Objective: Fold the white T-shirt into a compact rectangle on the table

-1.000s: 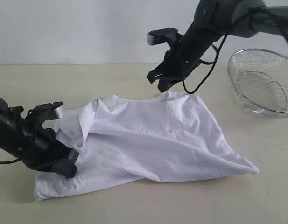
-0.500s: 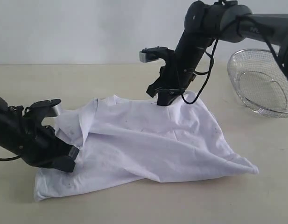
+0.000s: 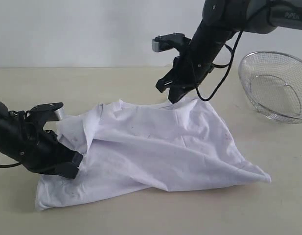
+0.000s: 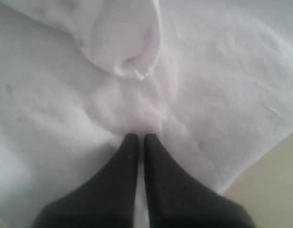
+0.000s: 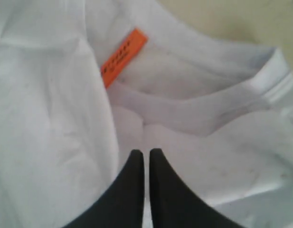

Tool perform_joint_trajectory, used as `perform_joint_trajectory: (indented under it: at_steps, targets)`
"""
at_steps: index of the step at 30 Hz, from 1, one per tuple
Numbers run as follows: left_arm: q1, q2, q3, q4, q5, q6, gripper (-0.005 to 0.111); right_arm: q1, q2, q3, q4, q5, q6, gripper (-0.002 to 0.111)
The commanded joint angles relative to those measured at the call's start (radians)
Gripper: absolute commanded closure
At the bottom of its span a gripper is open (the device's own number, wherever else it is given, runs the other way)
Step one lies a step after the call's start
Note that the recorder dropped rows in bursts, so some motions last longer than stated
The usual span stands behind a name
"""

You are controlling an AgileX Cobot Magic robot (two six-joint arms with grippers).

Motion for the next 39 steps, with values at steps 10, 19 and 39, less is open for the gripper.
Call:
perform_joint_trajectory:
  at_steps: [10,19,39]
  targets:
    - [-0.005,0.000,0.004,0.000,-0.006,-0.015,0.102,-0.001,0.096,-0.008,0.000,0.193,-0.077,0.108]
    - [-0.005,0.000,0.004,0.003,-0.027,-0.013,0.102,-0.001,-0.005,0.056,-0.025,0.193,-0.028,0.108]
    - [-0.005,0.000,0.004,0.019,-0.037,-0.014,0.102,-0.001,-0.126,0.371,-0.002,0.193,-0.023,0.108]
